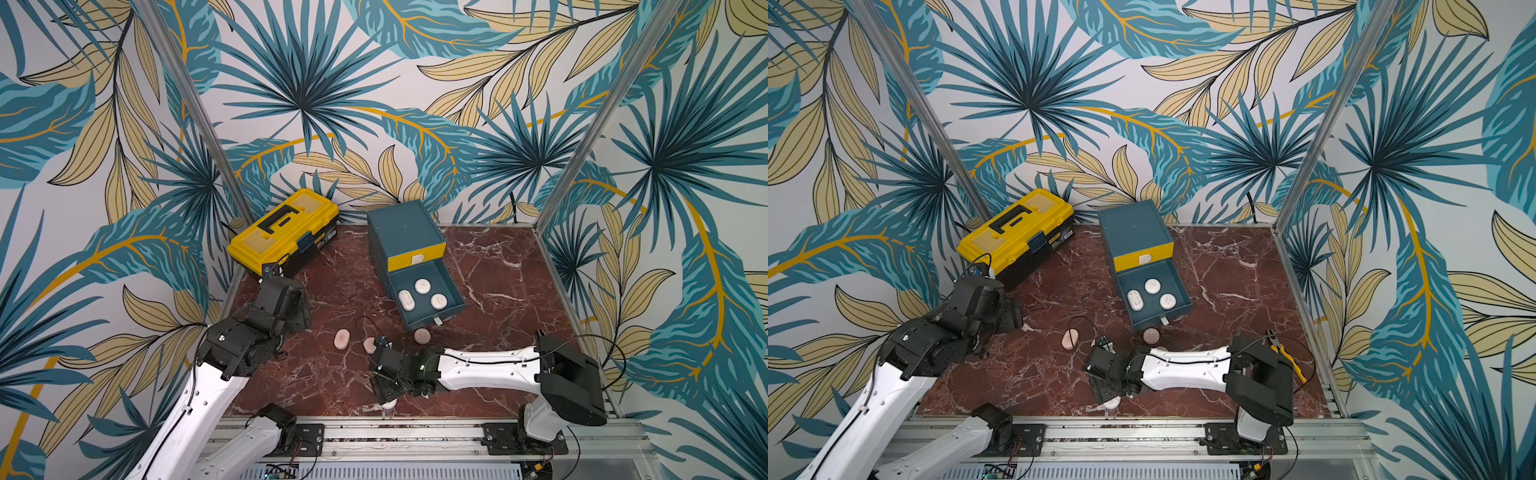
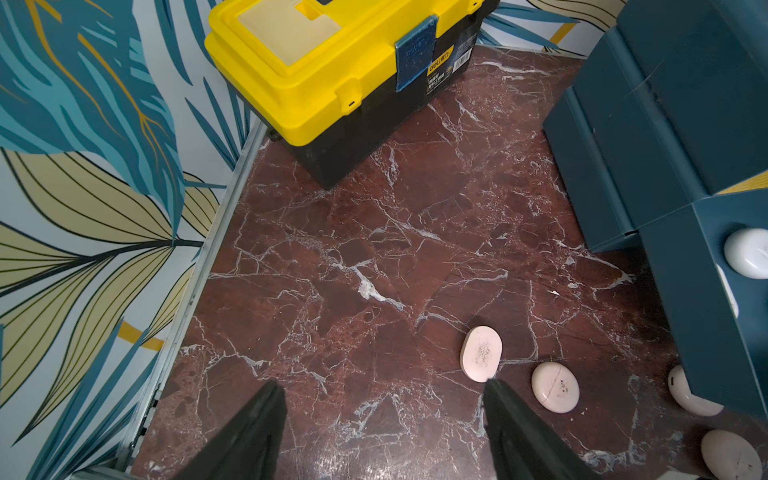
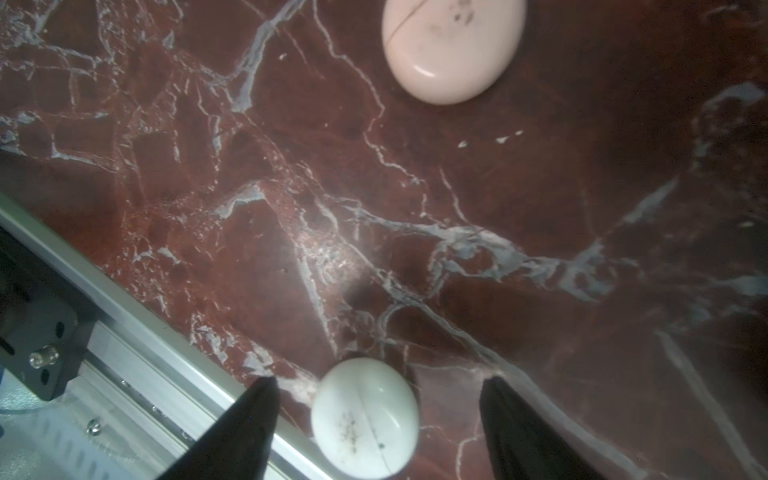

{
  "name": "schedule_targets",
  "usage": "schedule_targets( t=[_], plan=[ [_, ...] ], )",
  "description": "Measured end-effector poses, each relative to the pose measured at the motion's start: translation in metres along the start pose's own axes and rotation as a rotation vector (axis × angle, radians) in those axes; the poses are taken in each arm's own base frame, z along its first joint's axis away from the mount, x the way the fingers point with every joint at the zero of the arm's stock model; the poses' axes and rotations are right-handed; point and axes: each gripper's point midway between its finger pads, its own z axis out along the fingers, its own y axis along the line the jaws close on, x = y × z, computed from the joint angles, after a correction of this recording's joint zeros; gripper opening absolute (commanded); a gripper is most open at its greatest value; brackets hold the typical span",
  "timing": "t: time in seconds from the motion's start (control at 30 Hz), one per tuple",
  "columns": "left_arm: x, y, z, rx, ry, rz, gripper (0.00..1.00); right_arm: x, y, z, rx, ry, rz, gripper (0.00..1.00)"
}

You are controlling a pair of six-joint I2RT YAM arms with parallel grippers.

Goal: Put the bluetooth earphones in the drawer according to color
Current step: Pick up the Bluetooth earphone from the center of the board.

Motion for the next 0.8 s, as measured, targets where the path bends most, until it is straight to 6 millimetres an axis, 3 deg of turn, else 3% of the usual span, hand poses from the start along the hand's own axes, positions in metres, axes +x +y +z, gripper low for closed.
schedule_targets(
  t=[0.47,0.8],
  plan=[
    [0.014,0.000,0.010,0.012,0.054,0.016,0.80,0.016,0.012,0.013,0.010,0.071,0.010,0.85],
    [0.016,-0.001,0.011,0.012,0.062,0.020,0.80,0.030,0.002,0.018,0.065,0.129,0.010,0.77]
  ],
)
